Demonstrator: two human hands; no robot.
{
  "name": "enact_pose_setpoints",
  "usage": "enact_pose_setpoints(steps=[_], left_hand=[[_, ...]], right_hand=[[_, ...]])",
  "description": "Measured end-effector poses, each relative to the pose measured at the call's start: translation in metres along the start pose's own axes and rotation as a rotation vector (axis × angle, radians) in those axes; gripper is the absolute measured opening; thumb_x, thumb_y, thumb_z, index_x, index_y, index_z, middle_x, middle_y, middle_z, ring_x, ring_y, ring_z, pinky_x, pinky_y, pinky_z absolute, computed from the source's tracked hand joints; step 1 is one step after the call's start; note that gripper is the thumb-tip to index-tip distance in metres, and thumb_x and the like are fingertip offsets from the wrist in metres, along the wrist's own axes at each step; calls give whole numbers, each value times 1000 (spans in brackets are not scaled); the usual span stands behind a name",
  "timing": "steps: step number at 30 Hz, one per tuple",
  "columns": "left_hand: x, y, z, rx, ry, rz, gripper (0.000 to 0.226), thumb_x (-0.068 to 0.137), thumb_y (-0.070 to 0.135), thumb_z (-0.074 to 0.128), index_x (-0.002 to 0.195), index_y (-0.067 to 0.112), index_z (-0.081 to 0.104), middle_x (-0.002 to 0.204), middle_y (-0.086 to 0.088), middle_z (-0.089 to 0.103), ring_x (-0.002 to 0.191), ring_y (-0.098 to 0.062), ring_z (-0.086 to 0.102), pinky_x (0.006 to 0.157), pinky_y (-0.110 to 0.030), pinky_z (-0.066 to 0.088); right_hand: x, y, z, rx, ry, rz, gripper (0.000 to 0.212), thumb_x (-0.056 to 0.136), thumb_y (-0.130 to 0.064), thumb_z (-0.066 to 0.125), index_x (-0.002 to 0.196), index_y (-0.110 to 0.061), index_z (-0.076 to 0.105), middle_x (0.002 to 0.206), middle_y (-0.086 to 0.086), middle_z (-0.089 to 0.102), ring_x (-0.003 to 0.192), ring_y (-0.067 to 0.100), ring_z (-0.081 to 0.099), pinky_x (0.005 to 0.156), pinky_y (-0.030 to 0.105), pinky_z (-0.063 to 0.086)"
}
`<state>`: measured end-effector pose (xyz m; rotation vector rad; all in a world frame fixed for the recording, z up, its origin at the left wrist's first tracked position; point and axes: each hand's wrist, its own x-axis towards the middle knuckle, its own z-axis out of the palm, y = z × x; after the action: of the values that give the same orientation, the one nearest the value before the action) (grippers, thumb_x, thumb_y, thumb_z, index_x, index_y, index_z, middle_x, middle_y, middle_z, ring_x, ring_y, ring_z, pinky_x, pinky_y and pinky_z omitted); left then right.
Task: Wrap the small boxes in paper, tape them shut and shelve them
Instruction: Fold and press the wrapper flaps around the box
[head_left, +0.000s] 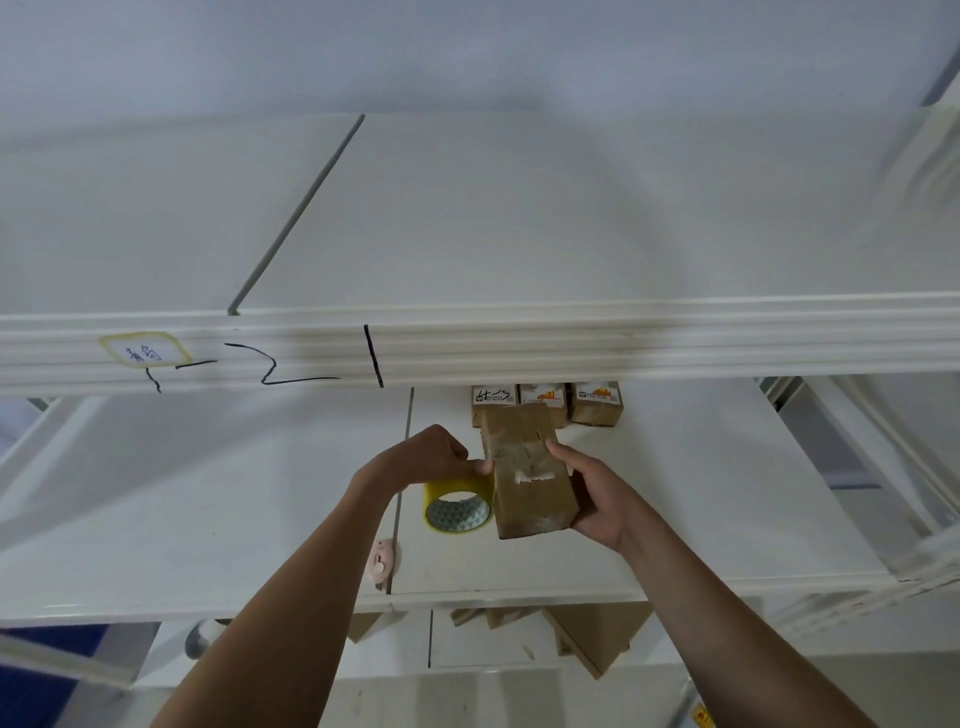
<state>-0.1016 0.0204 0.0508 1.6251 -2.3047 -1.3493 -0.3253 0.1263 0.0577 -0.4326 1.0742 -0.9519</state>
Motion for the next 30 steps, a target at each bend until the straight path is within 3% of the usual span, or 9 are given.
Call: enact_pose_setpoints(steps=[5, 8, 11, 15, 17, 19, 22, 26, 30], left_hand=[[1, 7, 0, 152, 77, -6, 60, 74, 71, 71, 56, 15, 60, 55, 2, 53, 55, -13, 52, 58, -26, 41], [3, 14, 8, 246, 99, -10, 62, 75, 70, 71, 67, 8, 68, 67, -5, 61, 60, -14, 57, 58, -24, 43], [5, 19, 14, 280, 110, -4, 56, 81, 55, 73, 63, 4, 62, 62, -7, 49, 56, -15, 43, 53, -22, 34], [5, 16, 15, 317, 73, -5, 48, 86, 54, 69, 70, 9, 65, 68, -3, 57, 59, -12, 49, 54, -19, 38], [4, 12, 13, 277, 68, -23, 51, 88, 60, 62, 77, 12, 70, 75, -2, 64, 63, -11, 56, 59, -20, 43], [4, 12, 11, 249, 72, -29, 56, 86, 68, 58, 71, 15, 67, 72, -1, 64, 62, -11, 58, 61, -23, 45], [2, 15, 10, 228, 68, -29, 62, 85, 72, 56, 60, 16, 60, 62, 0, 56, 55, -12, 52, 59, -23, 41], [-1, 15, 8, 202, 39, -40, 68, 82, 78, 51, 73, 13, 68, 69, -1, 61, 62, -13, 57, 64, -25, 44], [-8, 8, -5, 86, -120, 69, 47, 89, 58, 64, 65, 18, 67, 67, 0, 53, 64, -12, 47, 64, -26, 36]], right_hand=[[15, 7, -3, -207, 127, -15, 39, 102, -36, 55, 127, -7, 64, 114, 11, 74, 111, 27, 68, 89, 38, 56], [14, 4, 5, -534, 188, -39, 54, 84, -53, 72, 123, -17, 61, 110, 3, 73, 107, 20, 67, 84, 34, 55], [17, 3, 13, -779, 202, -66, 66, 70, -55, 84, 120, -23, 56, 110, -4, 67, 97, 9, 61, 69, 24, 47], [26, 3, 7, -892, 176, -40, 87, 59, -63, 88, 126, -22, 53, 116, -3, 65, 104, 13, 60, 74, 27, 50], [29, 5, 5, -918, 164, -21, 97, 53, -65, 88, 130, -23, 48, 123, -2, 62, 110, 15, 59, 86, 33, 54], [29, 9, 7, -897, 183, -18, 102, 57, -62, 88, 136, -20, 39, 130, -2, 57, 115, 18, 57, 91, 35, 53], [28, 18, 13, -829, 216, -32, 93, 70, -53, 86, 136, -15, 33, 126, -4, 52, 112, 17, 53, 84, 30, 48], [29, 19, 16, -741, 229, -77, 77, 68, -50, 88, 129, -18, 54, 116, -3, 65, 102, 11, 61, 70, 25, 49], [31, 13, 6, -735, 282, -71, 88, 56, -56, 90, 127, -20, 54, 116, -2, 66, 104, 15, 63, 70, 28, 51]])
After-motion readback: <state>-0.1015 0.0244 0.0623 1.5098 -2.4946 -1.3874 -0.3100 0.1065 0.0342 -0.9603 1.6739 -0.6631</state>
